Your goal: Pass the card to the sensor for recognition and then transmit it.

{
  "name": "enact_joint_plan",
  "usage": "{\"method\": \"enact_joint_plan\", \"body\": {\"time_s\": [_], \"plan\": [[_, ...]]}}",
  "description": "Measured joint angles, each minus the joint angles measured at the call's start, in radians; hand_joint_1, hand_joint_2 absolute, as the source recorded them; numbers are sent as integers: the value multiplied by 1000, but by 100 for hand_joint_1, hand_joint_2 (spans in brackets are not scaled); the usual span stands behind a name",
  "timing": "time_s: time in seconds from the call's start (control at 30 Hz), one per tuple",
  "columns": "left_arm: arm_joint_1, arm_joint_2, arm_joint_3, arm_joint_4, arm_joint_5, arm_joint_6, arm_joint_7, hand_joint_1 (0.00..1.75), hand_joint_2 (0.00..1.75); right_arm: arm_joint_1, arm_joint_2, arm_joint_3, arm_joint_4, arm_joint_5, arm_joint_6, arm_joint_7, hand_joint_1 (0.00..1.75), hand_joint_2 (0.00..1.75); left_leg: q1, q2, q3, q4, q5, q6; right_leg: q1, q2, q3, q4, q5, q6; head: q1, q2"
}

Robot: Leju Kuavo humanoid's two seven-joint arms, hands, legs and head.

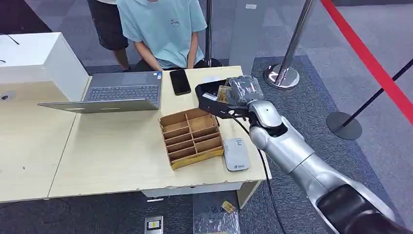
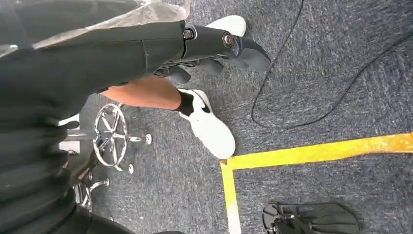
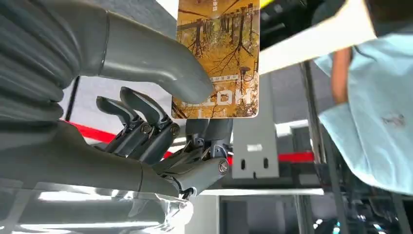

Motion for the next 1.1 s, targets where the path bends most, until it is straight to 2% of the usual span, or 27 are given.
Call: {"method": "enact_joint_plan", "body": {"time_s": [0.67, 1.1], "plan": [[-3, 0, -26, 0, 0, -6, -11, 0, 175, -193, 67, 63, 145, -46, 89, -51, 175, 175, 0, 0, -3, 0, 0, 0, 0, 0, -3, 0, 0, 0, 0, 0], [-3, 0, -40, 0, -3, -6, -13, 0, 175, -262, 100, 107, 281, 5, 106, -63, 175, 175, 0, 0, -3, 0, 0, 0, 0, 0, -3, 0, 0, 0, 0, 0]]}}
